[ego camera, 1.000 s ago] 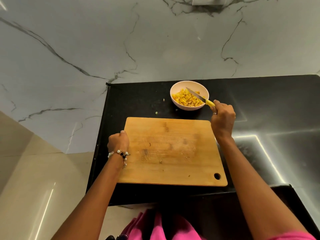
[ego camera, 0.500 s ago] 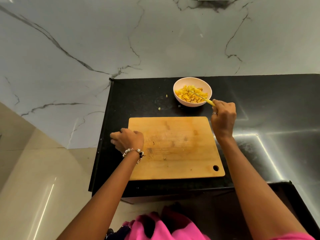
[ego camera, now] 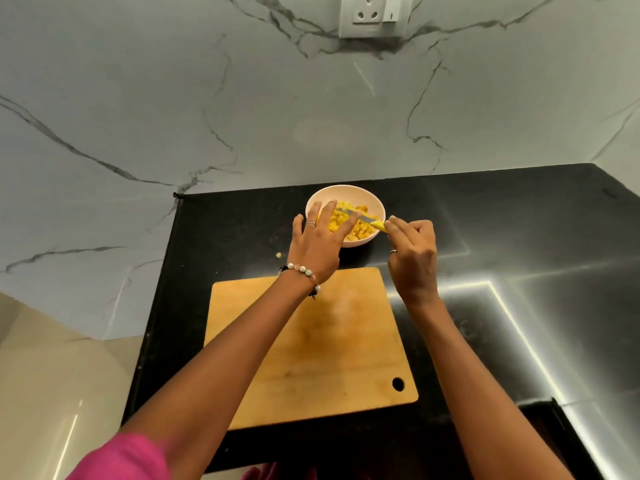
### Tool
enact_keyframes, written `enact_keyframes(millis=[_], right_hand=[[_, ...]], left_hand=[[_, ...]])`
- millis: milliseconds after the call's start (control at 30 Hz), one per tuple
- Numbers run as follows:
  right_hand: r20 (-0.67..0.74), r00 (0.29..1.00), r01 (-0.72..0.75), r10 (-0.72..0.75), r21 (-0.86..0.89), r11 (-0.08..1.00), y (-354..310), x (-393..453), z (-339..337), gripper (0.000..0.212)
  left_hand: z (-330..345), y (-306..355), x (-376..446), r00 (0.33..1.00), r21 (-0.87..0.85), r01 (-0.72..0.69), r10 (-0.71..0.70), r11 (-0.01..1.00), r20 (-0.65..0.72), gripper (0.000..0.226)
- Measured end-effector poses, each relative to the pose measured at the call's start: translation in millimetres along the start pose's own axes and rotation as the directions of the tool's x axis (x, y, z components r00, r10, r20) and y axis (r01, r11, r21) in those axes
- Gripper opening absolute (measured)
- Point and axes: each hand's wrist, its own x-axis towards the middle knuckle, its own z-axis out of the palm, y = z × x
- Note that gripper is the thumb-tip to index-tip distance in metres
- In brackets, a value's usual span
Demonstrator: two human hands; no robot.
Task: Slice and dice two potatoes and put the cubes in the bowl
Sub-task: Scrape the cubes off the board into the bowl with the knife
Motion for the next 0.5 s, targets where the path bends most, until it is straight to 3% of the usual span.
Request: enact_keyframes(millis=[133,500], right_hand=[[-0.031,0.999,-0.008,0.008,-0.002,1.0,15.0,5.4,0.8,0.027],[-0.016,0.998,-0.056,0.057,0.075,0.996,51.7,12.5,7.3,0.02]], left_hand=[[13.3,10.5,24.8,0.998,0.086,-0.017,0.011,0.996,0.068,0.087],[36.0,-7.6,69.2,0.976,0.122,0.172,-0.186,0.978,0.115,0.08]])
